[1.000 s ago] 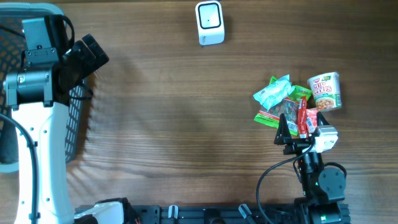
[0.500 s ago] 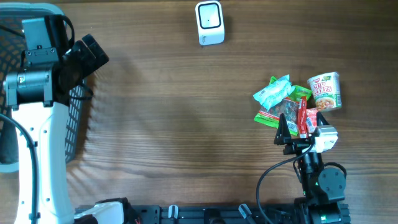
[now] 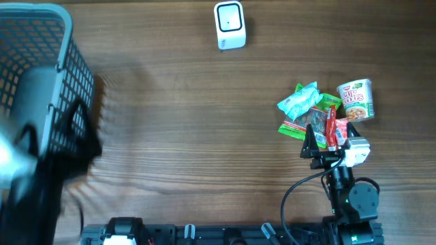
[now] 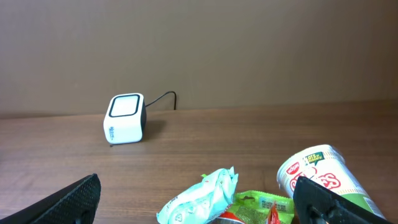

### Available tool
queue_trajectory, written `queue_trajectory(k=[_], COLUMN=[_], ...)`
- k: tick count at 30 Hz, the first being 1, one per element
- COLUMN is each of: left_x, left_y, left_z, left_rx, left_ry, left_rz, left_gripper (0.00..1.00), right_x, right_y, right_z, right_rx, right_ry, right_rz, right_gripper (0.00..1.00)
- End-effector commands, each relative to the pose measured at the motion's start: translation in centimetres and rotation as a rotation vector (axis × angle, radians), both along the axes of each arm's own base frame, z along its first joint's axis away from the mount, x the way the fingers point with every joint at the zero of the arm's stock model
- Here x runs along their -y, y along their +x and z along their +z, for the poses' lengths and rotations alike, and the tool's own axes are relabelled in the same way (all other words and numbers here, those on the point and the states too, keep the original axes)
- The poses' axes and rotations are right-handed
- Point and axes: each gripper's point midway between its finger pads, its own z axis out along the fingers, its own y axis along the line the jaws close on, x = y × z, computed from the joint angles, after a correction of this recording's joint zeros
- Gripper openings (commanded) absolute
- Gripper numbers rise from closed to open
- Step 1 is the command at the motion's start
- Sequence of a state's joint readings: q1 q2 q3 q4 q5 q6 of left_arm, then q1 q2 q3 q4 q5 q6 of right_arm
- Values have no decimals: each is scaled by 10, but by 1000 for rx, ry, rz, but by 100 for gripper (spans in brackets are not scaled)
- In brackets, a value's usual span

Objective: Scan the item barcode

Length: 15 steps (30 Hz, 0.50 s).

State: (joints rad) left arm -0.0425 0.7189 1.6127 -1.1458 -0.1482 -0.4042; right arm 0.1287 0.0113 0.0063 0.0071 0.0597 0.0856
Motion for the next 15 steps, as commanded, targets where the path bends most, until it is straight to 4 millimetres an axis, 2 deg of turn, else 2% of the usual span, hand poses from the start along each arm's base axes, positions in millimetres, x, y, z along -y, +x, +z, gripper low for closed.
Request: queue_trajectory(k=[1, 3, 4, 5, 7, 9, 11, 13, 15], left_x=[-4, -5, -7, -10, -11, -11, -10, -8, -4], left_y=[-48, -82, -93, -105, -112, -106, -90, -66, -40], left_z=[-6, -17, -24, -39, -69, -92, -105, -104, -94], left_rx=[44, 96, 115, 135, 134, 134, 178, 270, 366], left_ry=[10, 3, 4, 5, 5, 5, 2, -5, -13], left_rz=[2, -4, 4, 16, 23, 23, 24, 26, 7], left_gripper=[100, 100, 100, 100, 100, 100, 100, 100, 100], right_x=[-1, -1, -1, -1, -1, -1, -1, -1, -1], right_y=[0, 0, 0, 0, 0, 0, 0, 0, 0], right_z=[2, 2, 2, 2, 2, 2, 2, 2, 2], right_rx=[10, 10, 9, 10, 10, 10, 10, 10, 10], right_ry=[-6, -6, -6, -6, -6, -6, -6, -6, -6], right_rz=[8, 8, 8, 8, 8, 8, 8, 8, 8], right_gripper=[100, 100, 100, 100, 100, 100, 100, 99, 100])
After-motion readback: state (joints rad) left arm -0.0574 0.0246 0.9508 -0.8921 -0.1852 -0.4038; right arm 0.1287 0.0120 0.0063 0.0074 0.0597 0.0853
